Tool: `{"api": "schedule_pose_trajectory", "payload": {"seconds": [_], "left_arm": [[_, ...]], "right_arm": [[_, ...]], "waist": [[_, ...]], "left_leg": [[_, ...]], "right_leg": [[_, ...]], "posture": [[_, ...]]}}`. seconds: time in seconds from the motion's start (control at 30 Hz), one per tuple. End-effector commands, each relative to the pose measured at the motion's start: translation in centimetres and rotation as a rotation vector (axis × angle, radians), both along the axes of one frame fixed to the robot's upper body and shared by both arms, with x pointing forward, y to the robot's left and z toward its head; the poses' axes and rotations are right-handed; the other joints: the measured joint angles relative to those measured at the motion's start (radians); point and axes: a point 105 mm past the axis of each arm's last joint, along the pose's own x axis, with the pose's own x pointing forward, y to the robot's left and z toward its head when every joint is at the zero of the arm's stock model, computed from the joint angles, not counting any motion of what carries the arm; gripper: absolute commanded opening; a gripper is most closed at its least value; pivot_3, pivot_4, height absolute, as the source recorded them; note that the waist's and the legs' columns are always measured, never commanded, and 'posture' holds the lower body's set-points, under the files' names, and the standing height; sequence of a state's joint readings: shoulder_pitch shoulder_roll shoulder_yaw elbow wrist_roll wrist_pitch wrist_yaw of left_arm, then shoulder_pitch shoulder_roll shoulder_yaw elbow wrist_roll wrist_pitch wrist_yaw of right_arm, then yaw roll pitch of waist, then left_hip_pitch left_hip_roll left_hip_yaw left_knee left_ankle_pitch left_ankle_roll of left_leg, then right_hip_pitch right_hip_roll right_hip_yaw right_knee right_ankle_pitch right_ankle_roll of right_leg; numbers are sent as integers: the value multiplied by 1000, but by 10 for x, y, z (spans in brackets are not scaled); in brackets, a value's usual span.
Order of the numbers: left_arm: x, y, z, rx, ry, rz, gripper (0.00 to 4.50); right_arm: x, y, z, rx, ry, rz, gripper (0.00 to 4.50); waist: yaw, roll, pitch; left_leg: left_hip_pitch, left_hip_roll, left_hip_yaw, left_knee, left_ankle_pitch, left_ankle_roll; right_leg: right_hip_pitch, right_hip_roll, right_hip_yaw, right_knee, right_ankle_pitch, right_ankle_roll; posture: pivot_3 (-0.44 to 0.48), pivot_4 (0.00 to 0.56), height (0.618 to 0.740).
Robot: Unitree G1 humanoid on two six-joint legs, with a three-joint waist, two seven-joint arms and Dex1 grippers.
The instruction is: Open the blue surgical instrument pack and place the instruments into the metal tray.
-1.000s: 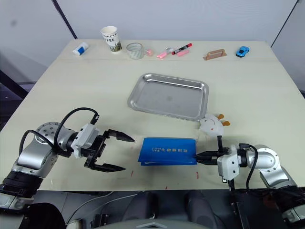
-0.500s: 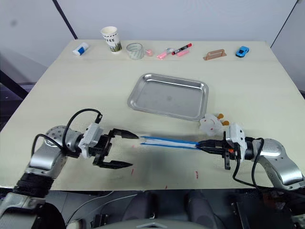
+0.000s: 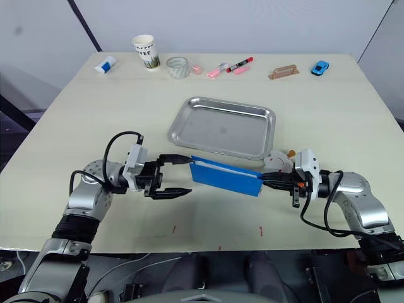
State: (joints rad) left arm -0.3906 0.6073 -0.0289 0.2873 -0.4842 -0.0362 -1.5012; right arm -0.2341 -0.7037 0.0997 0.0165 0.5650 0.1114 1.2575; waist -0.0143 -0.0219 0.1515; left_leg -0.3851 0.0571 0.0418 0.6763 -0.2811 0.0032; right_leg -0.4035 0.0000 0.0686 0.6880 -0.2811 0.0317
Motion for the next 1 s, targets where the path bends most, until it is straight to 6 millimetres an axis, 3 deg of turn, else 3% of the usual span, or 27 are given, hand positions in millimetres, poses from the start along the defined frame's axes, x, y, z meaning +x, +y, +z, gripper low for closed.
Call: {"api": "schedule_pose_trajectory", "payload": {"seconds": [0.03, 0.2, 0.53, 0.63, 0.73, 0.9, 1.0], "left_arm": [[0, 9, 11, -12, -34, 0, 4500], [7, 10, 8, 6, -41, 15, 4500], [19, -19, -8, 5, -19, -69, 4500], [22, -21, -3, -45, -5, -60, 3691], [21, -21, 3, -81, 14, -61, 2610], [13, -17, -5, -50, 42, -79, 238], [9, -16, -8, -43, 48, -82, 79]], "right_arm": [[0, -2, 10, -1, -53, 22, 108], [2, -3, 10, -9, -66, 38, 108], [5, -1, 9, -16, -79, 48, 108], [4, -1, 9, -18, -78, 47, 0], [5, -1, 8, -19, -77, 42, 0], [10, -3, 9, -14, -73, 17, 0], [12, -4, 10, -14, -68, 7, 0]], "waist": [[1, 0, 0], [1, 0, 0], [-2, 0, 0], [0, 0, 0], [0, 0, 0], [0, 0, 0], [1, 0, 0]], "left_leg": [[0, 0, 0, 0, 0, 0], [0, 0, 0, 0, 0, 0], [-2, -1, -1, 1, 0, 0], [-2, -1, -2, 1, 0, 0], [-2, -1, -2, 2, 0, 0], [-3, -1, -3, 2, 0, 0], [-3, -1, -3, 2, 0, 0]], "right_leg": [[0, 0, 0, 0, 0, 0], [0, 0, -1, 0, 0, 0], [0, 0, -1, 0, 0, 0], [0, 0, -1, 0, 0, 0], [0, 0, -2, 0, 0, 0], [0, 0, -2, 0, 0, 0], [0, 0, -3, 0, 0, 0]], "posture": [[0, 150, 725], [0, 150, 725], [0, 150, 725], [0, 150, 725], [0, 150, 725], [0, 150, 725], [0, 150, 725]]}}
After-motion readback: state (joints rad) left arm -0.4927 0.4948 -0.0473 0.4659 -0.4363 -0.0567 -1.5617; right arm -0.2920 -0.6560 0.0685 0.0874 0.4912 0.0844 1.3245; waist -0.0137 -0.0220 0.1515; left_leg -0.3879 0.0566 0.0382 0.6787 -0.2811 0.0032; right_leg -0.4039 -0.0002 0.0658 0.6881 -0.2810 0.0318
